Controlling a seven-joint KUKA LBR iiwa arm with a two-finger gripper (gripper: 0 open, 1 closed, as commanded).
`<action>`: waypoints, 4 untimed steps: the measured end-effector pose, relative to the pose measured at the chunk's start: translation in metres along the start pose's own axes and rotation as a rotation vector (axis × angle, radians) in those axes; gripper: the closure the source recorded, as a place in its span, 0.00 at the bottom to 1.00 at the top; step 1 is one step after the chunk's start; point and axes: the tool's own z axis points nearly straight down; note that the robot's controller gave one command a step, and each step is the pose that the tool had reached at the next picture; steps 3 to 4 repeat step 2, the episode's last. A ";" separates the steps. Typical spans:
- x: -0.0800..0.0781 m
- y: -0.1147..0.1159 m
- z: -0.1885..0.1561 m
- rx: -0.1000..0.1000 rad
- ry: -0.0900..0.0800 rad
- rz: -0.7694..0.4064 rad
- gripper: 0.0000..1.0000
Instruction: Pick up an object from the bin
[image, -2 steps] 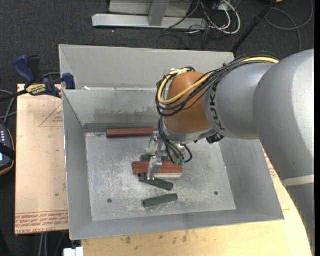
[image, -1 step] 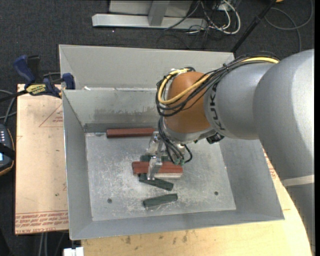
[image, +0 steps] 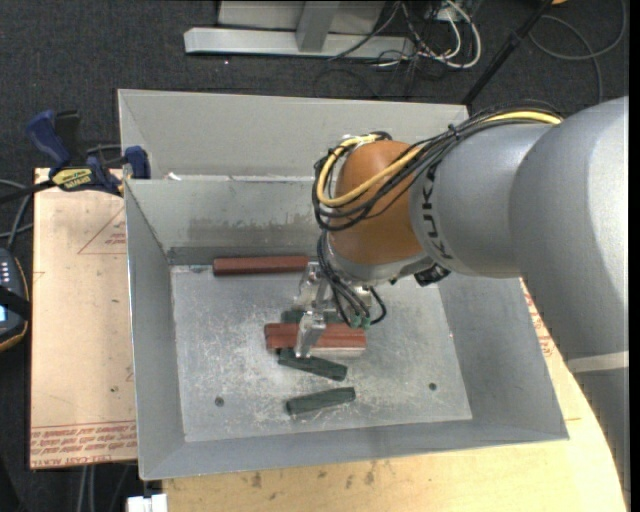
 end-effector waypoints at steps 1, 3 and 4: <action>0.017 -0.002 -0.027 0.004 -0.007 -0.039 1.00; -0.001 -0.006 -0.150 0.005 -0.003 -0.042 1.00; -0.001 -0.006 -0.150 0.005 -0.003 -0.042 1.00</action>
Offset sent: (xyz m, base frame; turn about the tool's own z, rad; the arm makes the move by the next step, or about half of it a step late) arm -0.0011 -0.0076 0.1494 -0.0425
